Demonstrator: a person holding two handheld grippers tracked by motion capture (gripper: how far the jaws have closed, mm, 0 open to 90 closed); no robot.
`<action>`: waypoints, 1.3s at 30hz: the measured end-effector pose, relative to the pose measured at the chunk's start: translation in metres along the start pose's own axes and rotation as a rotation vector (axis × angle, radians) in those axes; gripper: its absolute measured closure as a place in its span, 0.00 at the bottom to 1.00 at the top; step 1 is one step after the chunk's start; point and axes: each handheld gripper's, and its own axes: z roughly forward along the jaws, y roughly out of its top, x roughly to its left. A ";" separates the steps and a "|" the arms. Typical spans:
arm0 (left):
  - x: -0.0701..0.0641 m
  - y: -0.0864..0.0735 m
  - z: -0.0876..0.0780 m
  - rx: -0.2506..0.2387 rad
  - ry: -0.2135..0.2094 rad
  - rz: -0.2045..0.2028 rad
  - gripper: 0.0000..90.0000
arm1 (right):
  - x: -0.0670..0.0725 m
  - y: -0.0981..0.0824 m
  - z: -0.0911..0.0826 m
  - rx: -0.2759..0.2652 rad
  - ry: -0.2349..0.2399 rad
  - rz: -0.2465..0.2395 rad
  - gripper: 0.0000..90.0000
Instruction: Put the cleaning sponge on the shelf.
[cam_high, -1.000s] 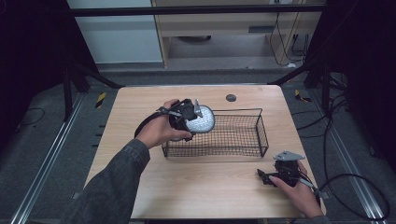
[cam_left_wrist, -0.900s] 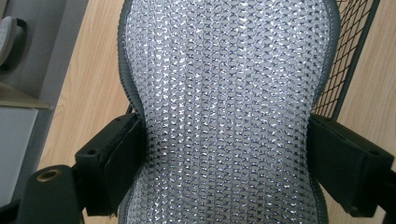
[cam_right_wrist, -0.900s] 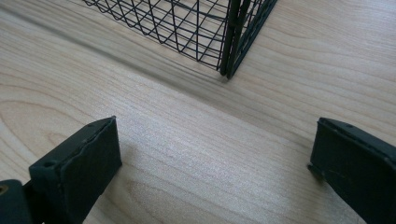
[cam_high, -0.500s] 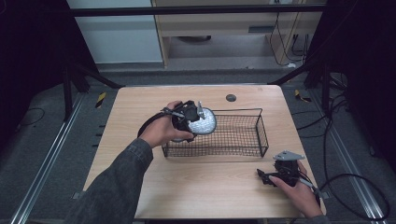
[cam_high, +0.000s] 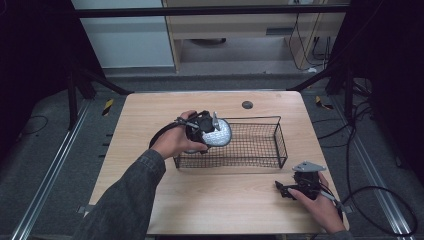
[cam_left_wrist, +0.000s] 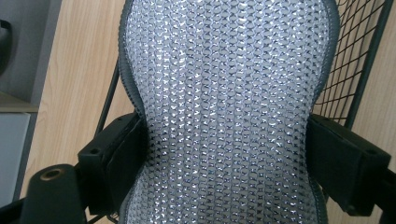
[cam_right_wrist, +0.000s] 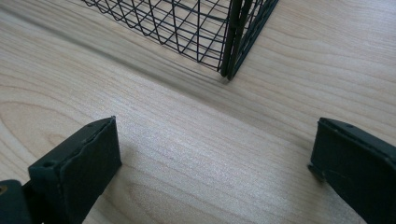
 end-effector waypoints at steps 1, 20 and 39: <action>0.000 0.000 0.001 0.000 0.000 0.000 0.17 | 0.000 0.000 0.000 0.000 0.000 0.000 0.02; 0.002 -0.007 0.018 0.010 -0.028 -0.016 0.16 | 0.000 0.000 0.000 0.000 0.000 -0.001 0.02; 0.007 -0.013 0.022 -0.036 -0.066 -0.107 0.04 | 0.000 0.000 0.000 0.000 0.000 -0.001 0.02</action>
